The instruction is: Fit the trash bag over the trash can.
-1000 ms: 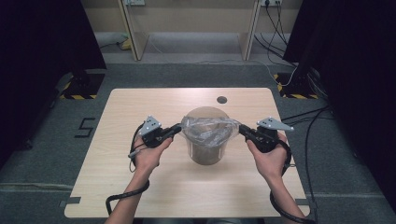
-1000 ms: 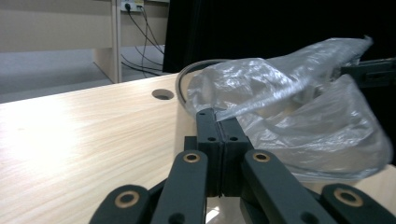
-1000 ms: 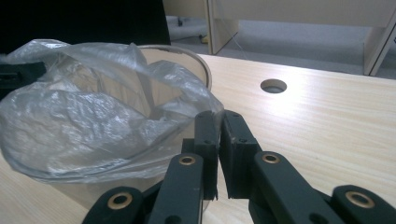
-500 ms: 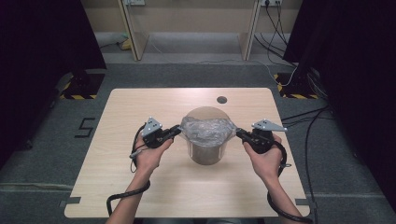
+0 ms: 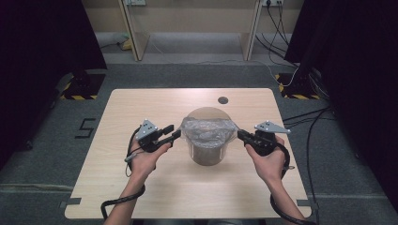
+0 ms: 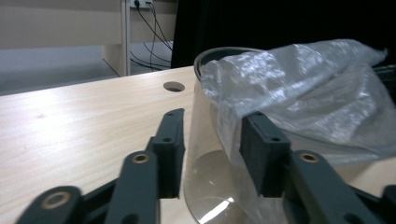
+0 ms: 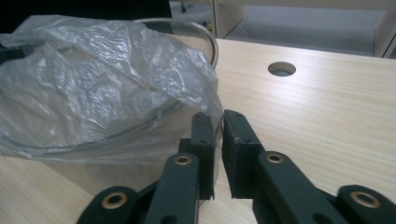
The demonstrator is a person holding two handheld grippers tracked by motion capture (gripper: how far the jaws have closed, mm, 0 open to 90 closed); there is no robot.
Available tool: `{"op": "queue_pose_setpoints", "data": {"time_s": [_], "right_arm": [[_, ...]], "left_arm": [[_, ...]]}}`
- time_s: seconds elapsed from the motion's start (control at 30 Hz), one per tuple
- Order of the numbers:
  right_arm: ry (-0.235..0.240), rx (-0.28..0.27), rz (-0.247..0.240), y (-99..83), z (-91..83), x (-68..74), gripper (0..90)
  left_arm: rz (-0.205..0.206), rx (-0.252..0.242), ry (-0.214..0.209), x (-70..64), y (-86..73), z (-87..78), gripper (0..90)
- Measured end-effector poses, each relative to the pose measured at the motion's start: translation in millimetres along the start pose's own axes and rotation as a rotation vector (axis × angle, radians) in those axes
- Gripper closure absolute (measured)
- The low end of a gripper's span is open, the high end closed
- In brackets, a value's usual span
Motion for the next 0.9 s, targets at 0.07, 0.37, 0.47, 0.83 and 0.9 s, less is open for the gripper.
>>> {"op": "queue_pose_setpoints", "data": {"time_s": [0.07, 0.37, 0.47, 0.83, 0.9], "right_arm": [[0.003, -0.009, -0.002, 3.1, -3.6, 1.0, 78.3], [-0.002, -0.050, -0.020, 21.2, -16.0, 4.1, 66.1], [-0.002, -0.063, -0.028, 27.9, -18.0, 5.1, 64.6], [0.021, -0.107, -0.056, 44.8, -30.1, 16.9, 58.7], [0.019, -0.112, -0.058, 49.3, -30.3, 17.2, 58.2]], "left_arm": [[-0.011, 0.000, -0.014, -2.7, 0.4, -4.5, 53.7], [0.024, -0.031, -0.042, -12.2, 16.0, -13.8, 49.2], [0.050, -0.051, -0.062, -21.7, 26.0, -15.5, 48.8], [0.094, -0.083, -0.096, -38.5, 46.2, -15.1, 49.9], [0.094, -0.084, -0.097, -39.8, 48.0, -12.6, 51.1]]}}
Point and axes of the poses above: each handheld gripper's, and its own axes: z roughly forward along the jaws, y roughly out of its top, x roughly to its left, the point moved 10 cm from there along z, roughly forward along the jaws, and after that the axes turned 5 degrees about -x, right-handed, at the moved point
